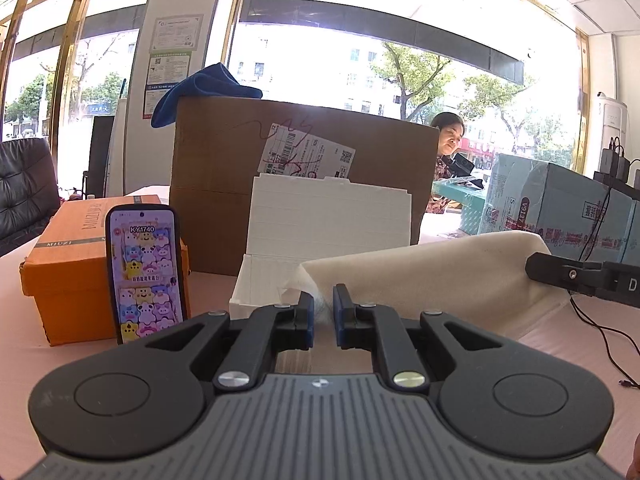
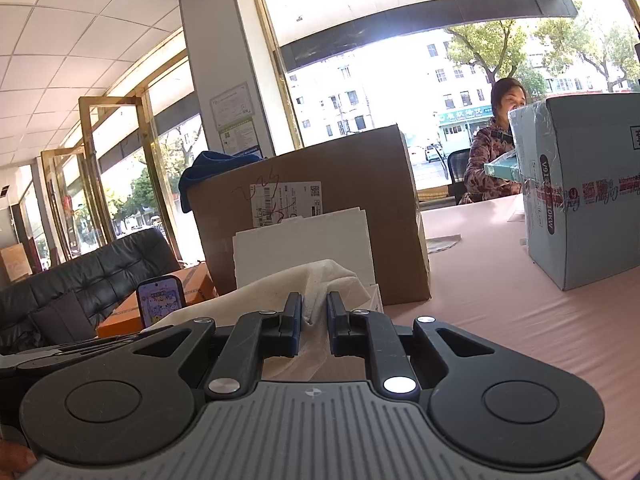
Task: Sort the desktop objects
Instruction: 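Lift the beige cloth with the left gripper toward the white foam box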
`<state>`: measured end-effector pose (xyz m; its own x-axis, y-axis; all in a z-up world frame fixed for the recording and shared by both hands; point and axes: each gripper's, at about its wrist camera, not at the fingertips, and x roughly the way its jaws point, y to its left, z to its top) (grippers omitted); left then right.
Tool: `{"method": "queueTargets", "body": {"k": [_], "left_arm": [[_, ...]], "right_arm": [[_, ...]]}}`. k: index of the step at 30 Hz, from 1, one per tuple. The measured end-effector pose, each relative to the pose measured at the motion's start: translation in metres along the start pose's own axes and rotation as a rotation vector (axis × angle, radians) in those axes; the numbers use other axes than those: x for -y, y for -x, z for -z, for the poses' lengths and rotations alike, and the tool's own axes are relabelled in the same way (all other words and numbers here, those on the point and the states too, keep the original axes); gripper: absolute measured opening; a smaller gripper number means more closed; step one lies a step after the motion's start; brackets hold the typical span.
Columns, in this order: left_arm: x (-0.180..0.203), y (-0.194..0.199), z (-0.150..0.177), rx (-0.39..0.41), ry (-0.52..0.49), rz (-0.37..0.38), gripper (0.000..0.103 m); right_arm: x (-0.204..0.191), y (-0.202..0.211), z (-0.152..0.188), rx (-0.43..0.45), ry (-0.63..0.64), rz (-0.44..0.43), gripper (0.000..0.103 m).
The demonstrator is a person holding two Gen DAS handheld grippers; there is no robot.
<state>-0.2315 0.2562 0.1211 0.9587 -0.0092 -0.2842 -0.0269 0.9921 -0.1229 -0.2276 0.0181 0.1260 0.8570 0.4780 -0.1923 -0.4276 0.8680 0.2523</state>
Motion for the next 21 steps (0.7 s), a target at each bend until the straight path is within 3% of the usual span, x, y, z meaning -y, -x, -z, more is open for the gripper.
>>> {"method": "queueTargets", "body": {"k": [6,21], "left_arm": [[0.0,-0.009,-0.011,-0.009,0.007,-0.009,0.009],[-0.002,-0.051,-0.036,-0.044,-0.017,-0.024,0.009]], "right_arm": [[-0.002,-0.002,-0.017,0.026,0.019,-0.01,0.013],[0.013,-0.045,-0.033,-0.003,-0.005,0.011,0.012]]}}
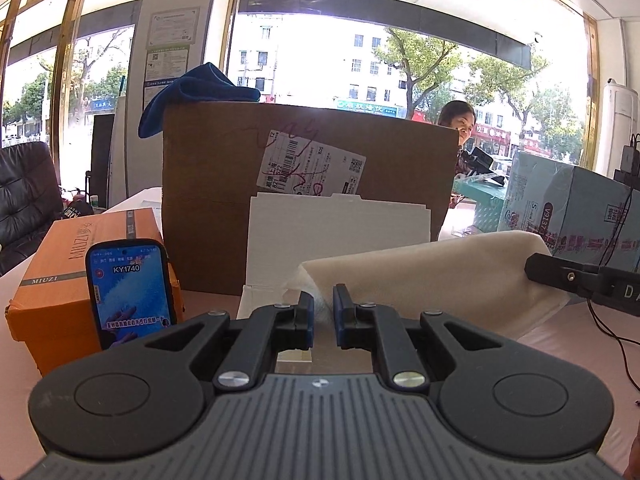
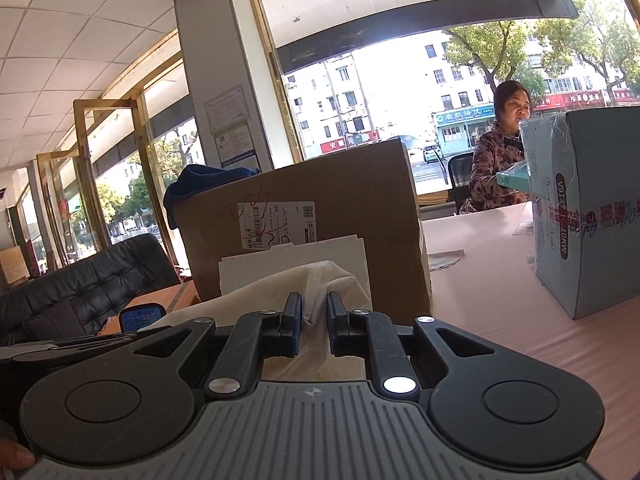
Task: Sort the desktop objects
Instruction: 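Lift the beige cloth with the left gripper toward the white foam box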
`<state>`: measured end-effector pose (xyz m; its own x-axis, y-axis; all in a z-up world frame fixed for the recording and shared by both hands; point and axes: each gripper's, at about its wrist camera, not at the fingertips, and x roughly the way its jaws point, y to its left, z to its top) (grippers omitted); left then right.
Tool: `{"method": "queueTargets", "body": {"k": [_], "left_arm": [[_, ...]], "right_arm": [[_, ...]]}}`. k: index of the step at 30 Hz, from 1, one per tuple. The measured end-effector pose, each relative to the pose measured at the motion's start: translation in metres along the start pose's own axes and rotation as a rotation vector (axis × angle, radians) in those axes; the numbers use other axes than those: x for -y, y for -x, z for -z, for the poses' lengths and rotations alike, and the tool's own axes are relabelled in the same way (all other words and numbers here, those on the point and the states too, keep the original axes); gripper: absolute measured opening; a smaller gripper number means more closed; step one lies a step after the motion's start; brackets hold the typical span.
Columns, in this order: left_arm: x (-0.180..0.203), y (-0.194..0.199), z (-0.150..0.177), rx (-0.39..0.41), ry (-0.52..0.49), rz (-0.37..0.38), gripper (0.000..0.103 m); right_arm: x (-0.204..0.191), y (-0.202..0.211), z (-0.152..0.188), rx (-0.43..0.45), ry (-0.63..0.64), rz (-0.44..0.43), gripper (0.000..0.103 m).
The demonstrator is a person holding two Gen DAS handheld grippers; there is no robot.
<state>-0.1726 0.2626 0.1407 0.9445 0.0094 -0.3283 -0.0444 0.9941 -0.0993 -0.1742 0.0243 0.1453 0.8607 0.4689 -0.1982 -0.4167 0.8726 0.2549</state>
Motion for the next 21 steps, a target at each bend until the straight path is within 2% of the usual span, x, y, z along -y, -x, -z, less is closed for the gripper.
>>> {"method": "queueTargets", "body": {"k": [10,18,21], "left_arm": [[-0.011,-0.039,-0.014,-0.05,0.011,0.007,0.009],[-0.011,-0.061,-0.027,-0.075,-0.037,-0.032,0.009],[-0.016,-0.071,-0.028,-0.107,-0.03,-0.044,0.009]], "right_arm": [[0.015,-0.038,-0.01,-0.047,-0.042,0.007,0.012],[0.022,-0.064,-0.016,-0.078,-0.07,-0.003,0.012],[0.025,-0.078,-0.016,-0.112,-0.092,-0.013,0.012]]}}
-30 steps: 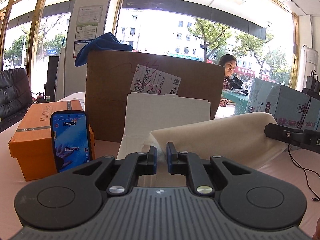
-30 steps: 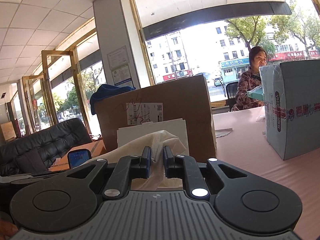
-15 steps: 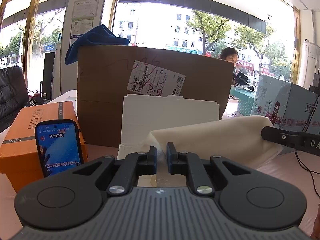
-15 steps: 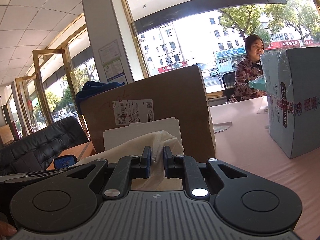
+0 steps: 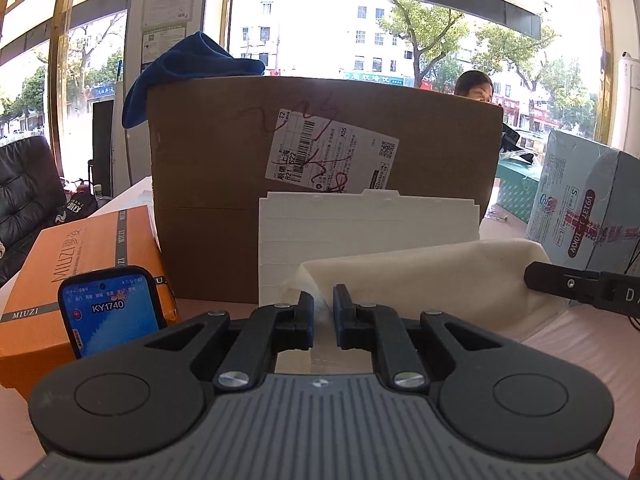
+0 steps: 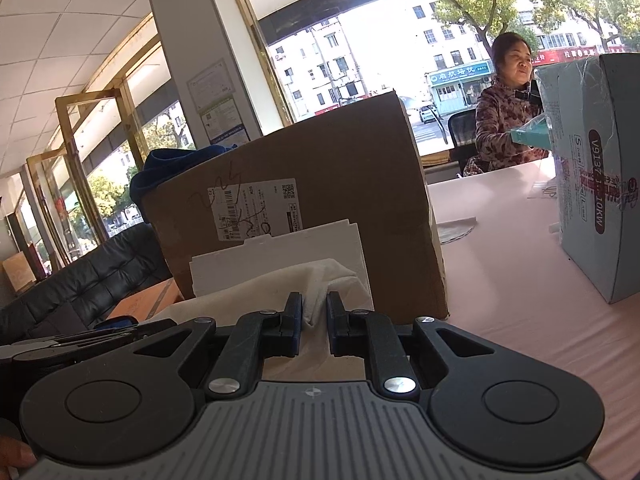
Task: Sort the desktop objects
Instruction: 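Lift the beige cloth with the left gripper toward the white foam box, then lower the beige cloth into the white foam box with the left gripper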
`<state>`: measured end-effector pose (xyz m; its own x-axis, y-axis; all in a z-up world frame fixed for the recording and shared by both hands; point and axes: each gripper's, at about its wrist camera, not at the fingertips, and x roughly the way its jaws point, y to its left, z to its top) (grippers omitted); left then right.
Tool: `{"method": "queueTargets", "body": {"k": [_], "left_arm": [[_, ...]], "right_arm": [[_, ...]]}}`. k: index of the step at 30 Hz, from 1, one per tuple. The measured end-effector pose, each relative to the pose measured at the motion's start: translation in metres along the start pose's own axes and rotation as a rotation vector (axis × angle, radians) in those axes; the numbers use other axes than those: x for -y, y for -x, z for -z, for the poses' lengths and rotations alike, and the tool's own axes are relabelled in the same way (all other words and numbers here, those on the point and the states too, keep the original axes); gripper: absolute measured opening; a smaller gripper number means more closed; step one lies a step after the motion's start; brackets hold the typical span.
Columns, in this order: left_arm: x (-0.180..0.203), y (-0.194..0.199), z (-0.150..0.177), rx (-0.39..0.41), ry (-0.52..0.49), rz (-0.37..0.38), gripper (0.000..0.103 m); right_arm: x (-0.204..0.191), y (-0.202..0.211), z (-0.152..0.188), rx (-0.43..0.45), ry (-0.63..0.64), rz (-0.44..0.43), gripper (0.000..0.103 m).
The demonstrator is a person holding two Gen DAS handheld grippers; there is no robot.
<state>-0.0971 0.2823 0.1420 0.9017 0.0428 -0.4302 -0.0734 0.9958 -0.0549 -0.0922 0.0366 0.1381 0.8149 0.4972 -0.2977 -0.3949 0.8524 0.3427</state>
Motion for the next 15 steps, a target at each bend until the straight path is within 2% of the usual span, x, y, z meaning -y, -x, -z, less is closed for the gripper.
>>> {"method": "queueTargets", "body": {"k": [7,15], "left_arm": [[0.003,-0.023,0.006,-0.074,-0.044,-0.028,0.009],[0.013,-0.042,0.014,-0.145,-0.098,-0.031,0.009]], "right_arm": [[0.003,-0.019,0.005,-0.065,-0.009,-0.006,0.012],[0.002,-0.034,0.006,-0.11,0.055,0.023,0.012]]}}
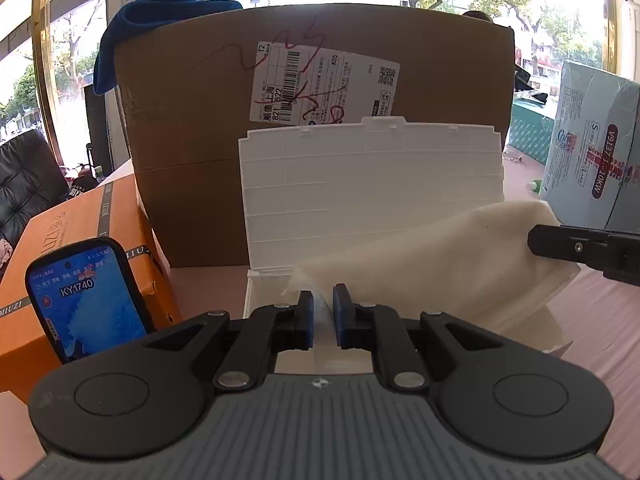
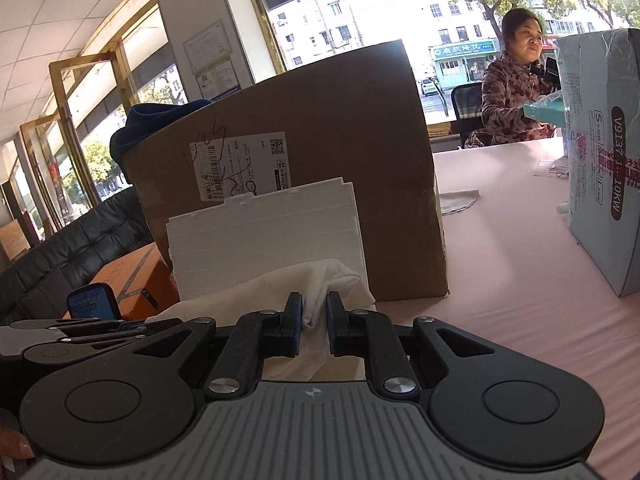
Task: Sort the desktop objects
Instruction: 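Lower the beige cloth into the white foam box with the left gripper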
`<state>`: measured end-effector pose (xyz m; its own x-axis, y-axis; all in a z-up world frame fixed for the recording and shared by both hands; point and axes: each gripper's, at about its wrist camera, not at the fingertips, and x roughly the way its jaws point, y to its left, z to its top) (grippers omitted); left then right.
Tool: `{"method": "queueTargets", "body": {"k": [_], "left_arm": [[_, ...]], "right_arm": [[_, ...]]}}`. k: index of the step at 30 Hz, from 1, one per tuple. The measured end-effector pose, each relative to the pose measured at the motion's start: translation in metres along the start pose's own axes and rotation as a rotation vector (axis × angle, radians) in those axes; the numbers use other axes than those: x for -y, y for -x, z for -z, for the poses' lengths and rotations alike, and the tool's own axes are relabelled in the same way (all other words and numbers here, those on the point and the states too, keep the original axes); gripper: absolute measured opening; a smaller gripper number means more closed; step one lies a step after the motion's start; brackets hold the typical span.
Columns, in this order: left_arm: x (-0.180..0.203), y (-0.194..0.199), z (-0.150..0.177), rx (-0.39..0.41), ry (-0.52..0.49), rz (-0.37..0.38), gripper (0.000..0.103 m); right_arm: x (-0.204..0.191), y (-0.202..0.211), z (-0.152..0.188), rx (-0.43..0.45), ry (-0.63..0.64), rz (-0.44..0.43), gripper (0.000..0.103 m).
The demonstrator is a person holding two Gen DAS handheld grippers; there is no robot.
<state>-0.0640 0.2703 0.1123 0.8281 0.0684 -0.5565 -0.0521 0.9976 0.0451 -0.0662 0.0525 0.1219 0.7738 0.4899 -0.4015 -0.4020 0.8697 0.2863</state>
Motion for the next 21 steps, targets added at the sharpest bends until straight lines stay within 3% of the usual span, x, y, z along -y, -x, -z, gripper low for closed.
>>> {"method": "queueTargets", "body": {"k": [7,21], "left_arm": [[-0.003,-0.02,-0.003,-0.082,-0.008,0.024,0.009],[0.008,-0.056,-0.001,-0.176,-0.124,-0.019,0.009]], "right_arm": [[-0.007,-0.012,-0.006,-0.079,0.057,-0.002,0.012],[-0.033,-0.046,-0.004,-0.2,0.275,0.038,0.012]]}}
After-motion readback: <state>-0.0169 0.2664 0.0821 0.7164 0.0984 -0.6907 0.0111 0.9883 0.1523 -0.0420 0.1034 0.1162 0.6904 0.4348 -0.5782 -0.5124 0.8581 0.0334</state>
